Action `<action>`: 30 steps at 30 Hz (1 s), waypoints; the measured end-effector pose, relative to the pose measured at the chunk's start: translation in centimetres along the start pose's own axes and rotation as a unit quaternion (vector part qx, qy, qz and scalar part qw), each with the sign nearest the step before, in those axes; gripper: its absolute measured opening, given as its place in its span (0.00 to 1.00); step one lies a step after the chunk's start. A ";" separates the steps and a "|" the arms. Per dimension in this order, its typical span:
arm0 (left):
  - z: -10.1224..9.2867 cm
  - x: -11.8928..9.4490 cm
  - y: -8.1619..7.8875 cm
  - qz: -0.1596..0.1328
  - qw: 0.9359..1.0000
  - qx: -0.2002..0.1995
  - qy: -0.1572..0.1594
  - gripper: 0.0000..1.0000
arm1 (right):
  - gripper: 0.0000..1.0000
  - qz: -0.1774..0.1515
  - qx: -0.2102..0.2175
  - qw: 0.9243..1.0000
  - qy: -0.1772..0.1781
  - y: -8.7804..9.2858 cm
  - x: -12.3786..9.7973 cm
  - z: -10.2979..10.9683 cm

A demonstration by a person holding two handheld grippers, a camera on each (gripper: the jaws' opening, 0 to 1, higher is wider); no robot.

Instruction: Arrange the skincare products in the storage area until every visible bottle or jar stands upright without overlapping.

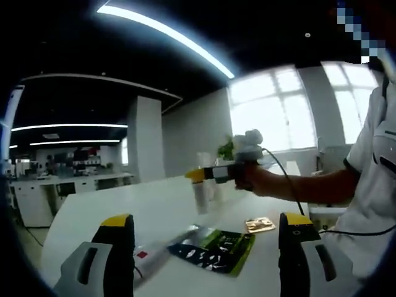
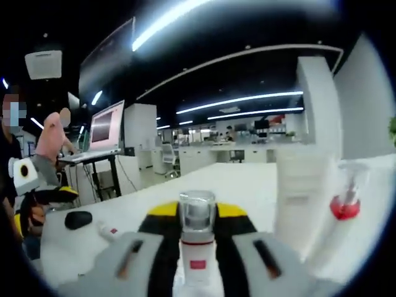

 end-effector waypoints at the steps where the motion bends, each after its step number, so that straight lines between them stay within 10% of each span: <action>1: 0.0 0.0 0.0 0.000 1.000 0.002 -0.004 0.99 | 0.19 -0.003 0.000 1.000 0.002 0.2 -0.2 -0.1; 30: -0.4 0.3 0.2 0.008 1.000 0.010 -0.006 0.99 | 0.19 -0.051 0.018 0.990 0.129 4.5 -5.2 -4.7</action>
Point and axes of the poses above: the point that each gripper's makers call its tool centre point, and the gripper's own axes: x roughly forward along the fingers, z roughly to its left, y roughly out of its underside, the point moved 8 cm from there along -x, roughly backward along the fingers, and after that the axes turned 14 degrees about z, right-handed, at the moved point
